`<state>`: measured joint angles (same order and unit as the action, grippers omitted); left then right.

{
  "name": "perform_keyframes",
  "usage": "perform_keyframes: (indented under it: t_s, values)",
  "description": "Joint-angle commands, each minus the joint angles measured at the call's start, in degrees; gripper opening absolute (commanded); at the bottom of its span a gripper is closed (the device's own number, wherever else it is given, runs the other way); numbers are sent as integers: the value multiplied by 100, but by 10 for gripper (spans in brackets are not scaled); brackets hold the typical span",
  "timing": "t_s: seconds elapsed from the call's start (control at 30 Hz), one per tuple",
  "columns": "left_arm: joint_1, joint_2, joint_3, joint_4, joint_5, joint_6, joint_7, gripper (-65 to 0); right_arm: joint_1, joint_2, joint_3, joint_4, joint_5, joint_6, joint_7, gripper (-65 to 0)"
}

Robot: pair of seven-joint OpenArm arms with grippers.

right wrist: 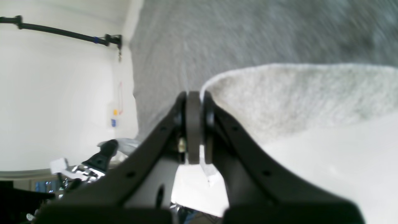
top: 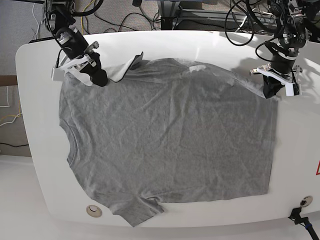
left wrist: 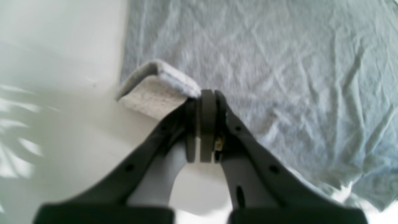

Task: Fold the T-shirt properly
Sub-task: 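Lift the grasped edge and pull it across the shirt body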

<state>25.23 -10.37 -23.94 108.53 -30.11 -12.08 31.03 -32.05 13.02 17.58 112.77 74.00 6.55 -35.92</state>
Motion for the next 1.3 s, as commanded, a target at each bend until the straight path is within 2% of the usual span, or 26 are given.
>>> perform_keyframes:
  t_s: [0.0,0.07,0.2,0.27,0.7,0.87,0.97,1.13,1.27]
  values:
    - [-207,-57,-28,79,-44,-28,-118,-650,238,74,22,94,104,71,80,-650]
    - [-435,-57,-28,79,-44,-28,-74,-650,528,83,22,86,77,62,80,-650]
    - [-981,-57,-45,44,-35,-19,647,-650,1003,92,13,-178,60,62,80,-650]
    - [-1192,-57,-45,-106,-35,-19,752,-650,1240,92,4,-416,60,62,80,-650]
    - [-2282,-84,-45,-1662,-27,-19,761,-650,3104,92,4,-2341,51,71,-430,-650]
    - [-2651,-110,-45,-2110,-9,-19,761,-650,3509,92,-5,-2798,42,71,-430,-650]
    - [-2765,-251,-45,-2435,0,-19,761,-650,3737,92,-5,-3106,16,71,-430,-650]
    - [-2959,-374,-45,-2849,0,-19,752,-650,4080,57,-5,-3317,-415,115,-439,-650]
    - [-3011,-374,-36,-2989,0,-19,744,-650,4317,48,-13,-3624,-441,123,-439,-650]
